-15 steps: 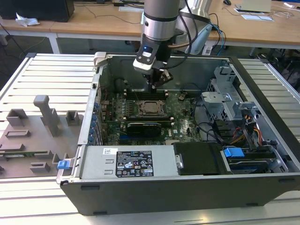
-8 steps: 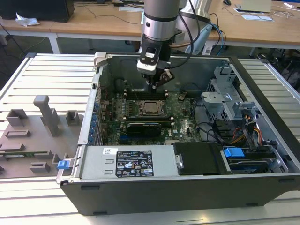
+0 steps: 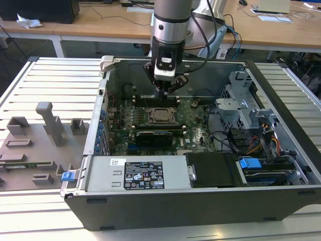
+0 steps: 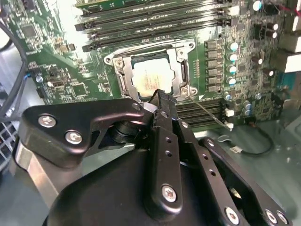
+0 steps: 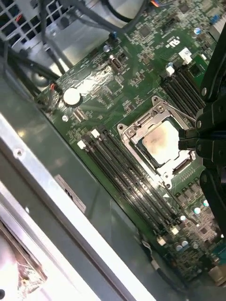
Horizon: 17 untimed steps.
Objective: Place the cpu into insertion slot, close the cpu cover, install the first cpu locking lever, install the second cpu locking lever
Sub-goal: 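Install the first cpu locking lever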
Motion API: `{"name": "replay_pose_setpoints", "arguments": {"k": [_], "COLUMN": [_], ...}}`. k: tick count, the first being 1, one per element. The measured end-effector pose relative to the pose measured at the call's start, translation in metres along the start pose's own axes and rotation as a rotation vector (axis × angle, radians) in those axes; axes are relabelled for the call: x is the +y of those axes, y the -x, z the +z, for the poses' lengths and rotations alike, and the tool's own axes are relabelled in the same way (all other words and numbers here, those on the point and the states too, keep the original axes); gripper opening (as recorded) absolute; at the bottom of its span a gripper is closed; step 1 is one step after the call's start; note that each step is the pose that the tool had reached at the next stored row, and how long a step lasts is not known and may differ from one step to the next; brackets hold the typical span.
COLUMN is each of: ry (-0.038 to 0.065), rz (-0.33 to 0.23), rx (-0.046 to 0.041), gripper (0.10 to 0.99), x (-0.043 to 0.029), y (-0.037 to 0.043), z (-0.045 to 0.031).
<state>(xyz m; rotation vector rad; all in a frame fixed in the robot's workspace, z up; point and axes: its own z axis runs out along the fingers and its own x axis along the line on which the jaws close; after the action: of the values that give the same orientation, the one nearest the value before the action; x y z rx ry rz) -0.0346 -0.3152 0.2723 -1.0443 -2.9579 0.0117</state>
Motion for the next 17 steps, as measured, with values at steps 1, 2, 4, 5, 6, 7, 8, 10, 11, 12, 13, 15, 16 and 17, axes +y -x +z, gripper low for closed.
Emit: {"name": "replay_pose_setpoints", "arguments": {"k": [1, 2, 4, 5, 6, 7, 8, 10, 11, 12, 13, 15, 16, 17], "ry": [0.0, 0.0, 0.0, 0.0, 0.0, 0.0, 0.0, 0.0, 0.0, 0.0, 0.0, -0.001, -0.001, -0.001], "rz": [-0.012, -0.028, -0.073, -0.095, -0.108, -0.122, -0.156, -0.2, -0.214, -0.233, -0.247, -0.293, -0.318, -0.334], "rx": [-0.0001, -0.0003, -0.0007, -0.0008, -0.0009, -0.001, -0.0014, -0.0018, -0.0019, -0.0021, -0.0022, -0.0025, -0.0027, -0.0029], "gripper": [0.106, 0.106, 0.106, 0.106, 0.106, 0.106, 0.106, 0.106, 0.106, 0.106, 0.106, 0.106, 0.106, 0.106], "x": [0.0, 0.0, 0.0, 0.0, 0.0, 0.0, 0.0, 0.0, 0.0, 0.0, 0.0, 0.0, 0.0, 0.0], "y": [0.0, 0.0, 0.0, 0.0, 0.0, 0.0, 0.0, 0.0, 0.0, 0.0, 0.0, 0.0, 0.0, 0.0], "z": [0.0, 0.0, 0.0, 0.0, 0.0, 0.0, 0.0, 0.0, 0.0, 0.0, 0.0, 0.0, 0.0, 0.0]}}
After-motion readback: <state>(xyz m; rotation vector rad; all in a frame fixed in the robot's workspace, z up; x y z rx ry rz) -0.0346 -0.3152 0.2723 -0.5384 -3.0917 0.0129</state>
